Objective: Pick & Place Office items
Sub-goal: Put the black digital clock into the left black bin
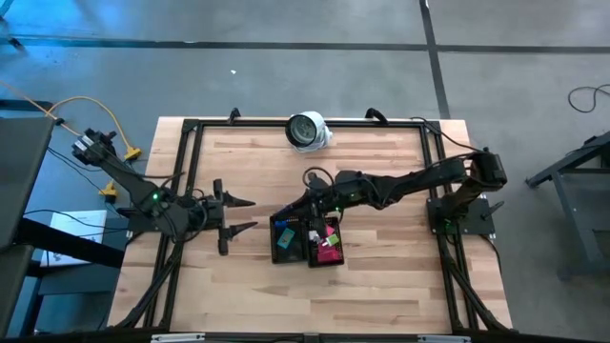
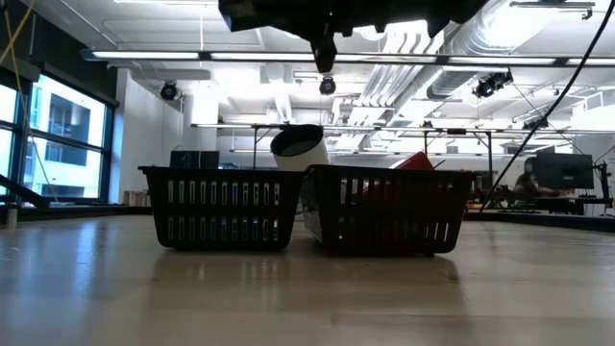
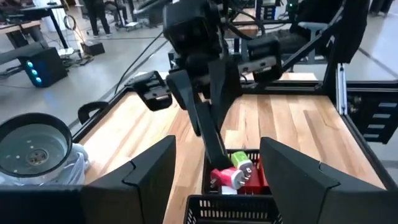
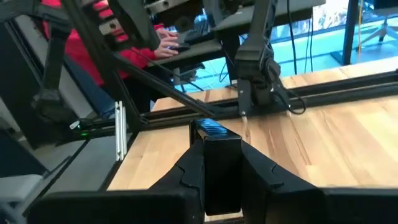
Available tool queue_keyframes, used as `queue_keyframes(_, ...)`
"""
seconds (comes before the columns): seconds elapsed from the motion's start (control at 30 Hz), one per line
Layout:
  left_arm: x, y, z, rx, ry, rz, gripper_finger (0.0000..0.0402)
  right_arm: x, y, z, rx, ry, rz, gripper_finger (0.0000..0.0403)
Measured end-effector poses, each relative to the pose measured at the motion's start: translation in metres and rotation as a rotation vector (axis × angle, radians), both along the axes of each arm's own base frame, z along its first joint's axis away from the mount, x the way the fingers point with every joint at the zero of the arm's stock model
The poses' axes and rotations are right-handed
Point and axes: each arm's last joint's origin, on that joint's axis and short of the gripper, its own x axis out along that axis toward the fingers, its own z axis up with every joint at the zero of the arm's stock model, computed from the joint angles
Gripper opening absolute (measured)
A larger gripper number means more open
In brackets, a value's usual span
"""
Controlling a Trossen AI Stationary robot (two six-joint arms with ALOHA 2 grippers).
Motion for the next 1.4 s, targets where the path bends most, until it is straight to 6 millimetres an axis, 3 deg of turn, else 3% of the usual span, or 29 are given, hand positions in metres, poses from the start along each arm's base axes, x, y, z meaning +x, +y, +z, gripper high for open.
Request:
queue_keyframes(0.2,0.003,-0.003,-0.003,-0.053,-0.003,0.010,0.0226,-0.006,0.019,0.002,-0.046,0.021,0.045,0.0047)
queue_keyframes(0.53,0.017,0.007,-0.018,0.124,0.085,0.054,0.0226,-0.009,0.050,0.016,-0.182,0.187,0.004,0.0047)
queue_keyframes(0.67,0.017,0.015,-0.029,0.156,0.112,0.072,0.0226,-0.010,0.055,0.018,-0.223,0.237,-0.003,0.0047)
queue_keyframes(0.9,-0.007,0.036,-0.045,0.131,-0.009,0.089,0.0226,-0.012,0.049,0.011,-0.217,0.328,-0.022,0.0046)
queue_keyframes(1.17,-0.047,0.057,-0.072,0.023,-0.217,-0.110,0.0226,-0.013,0.046,0.008,-0.224,0.357,-0.046,0.0046)
queue_keyframes(1.4,-0.056,0.069,-0.092,-0.002,-0.252,-0.117,0.0226,0.001,0.037,-0.001,-0.172,0.409,0.016,0.0046)
